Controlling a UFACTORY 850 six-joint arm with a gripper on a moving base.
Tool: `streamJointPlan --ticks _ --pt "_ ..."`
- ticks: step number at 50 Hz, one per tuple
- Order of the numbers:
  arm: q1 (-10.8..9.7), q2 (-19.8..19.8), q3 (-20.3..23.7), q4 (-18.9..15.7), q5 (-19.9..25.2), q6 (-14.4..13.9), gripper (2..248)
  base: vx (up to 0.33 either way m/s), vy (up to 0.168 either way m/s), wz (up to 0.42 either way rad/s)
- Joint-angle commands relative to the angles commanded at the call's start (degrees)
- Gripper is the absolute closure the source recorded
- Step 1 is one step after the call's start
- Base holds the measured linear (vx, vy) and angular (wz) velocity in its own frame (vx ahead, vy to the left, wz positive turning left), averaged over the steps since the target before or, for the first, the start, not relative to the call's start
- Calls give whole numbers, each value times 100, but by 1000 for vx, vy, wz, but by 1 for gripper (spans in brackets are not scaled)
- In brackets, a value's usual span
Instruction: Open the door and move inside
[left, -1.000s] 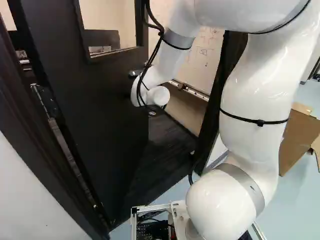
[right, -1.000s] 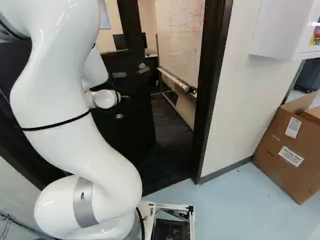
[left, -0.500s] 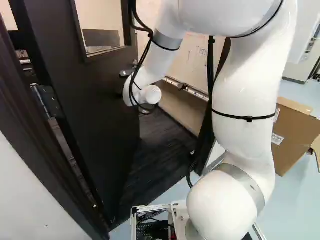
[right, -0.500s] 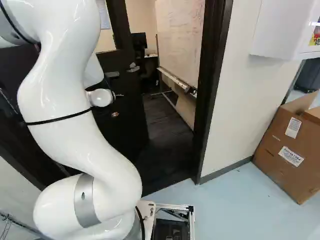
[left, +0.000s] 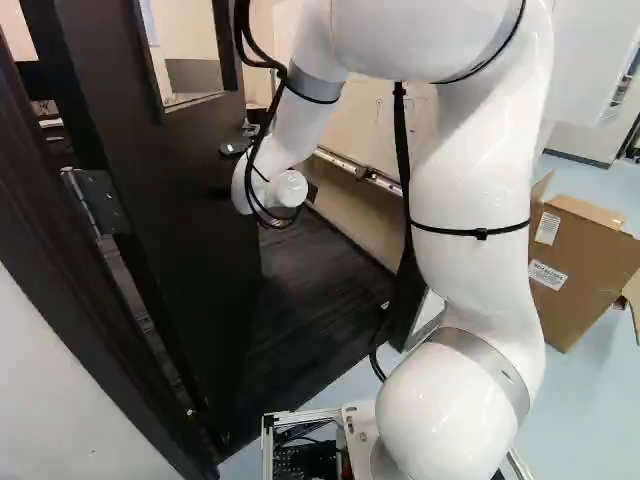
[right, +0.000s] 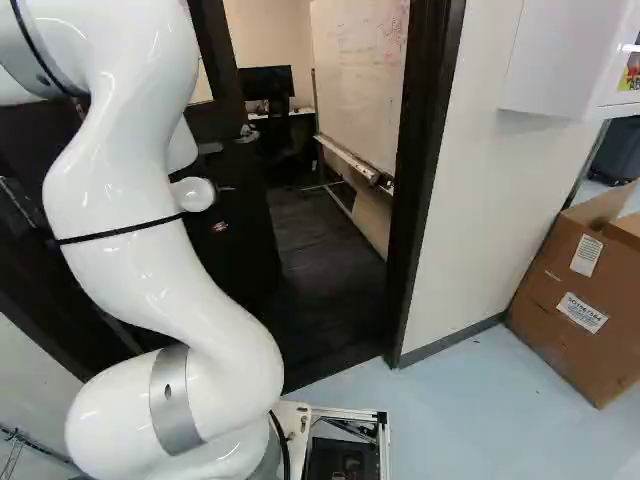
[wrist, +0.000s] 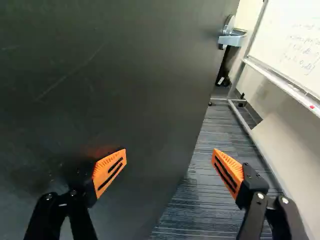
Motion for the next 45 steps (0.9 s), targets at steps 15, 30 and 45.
streamJointPlan --ticks 15,30,45 --pt "184 -227 -280 -236 0 0 3 0 0 0" --pt "360 -464 -577 -484 0 0 3 0 0 0" --pt "523 -707 -886 -749 0 0 3 0 0 0"
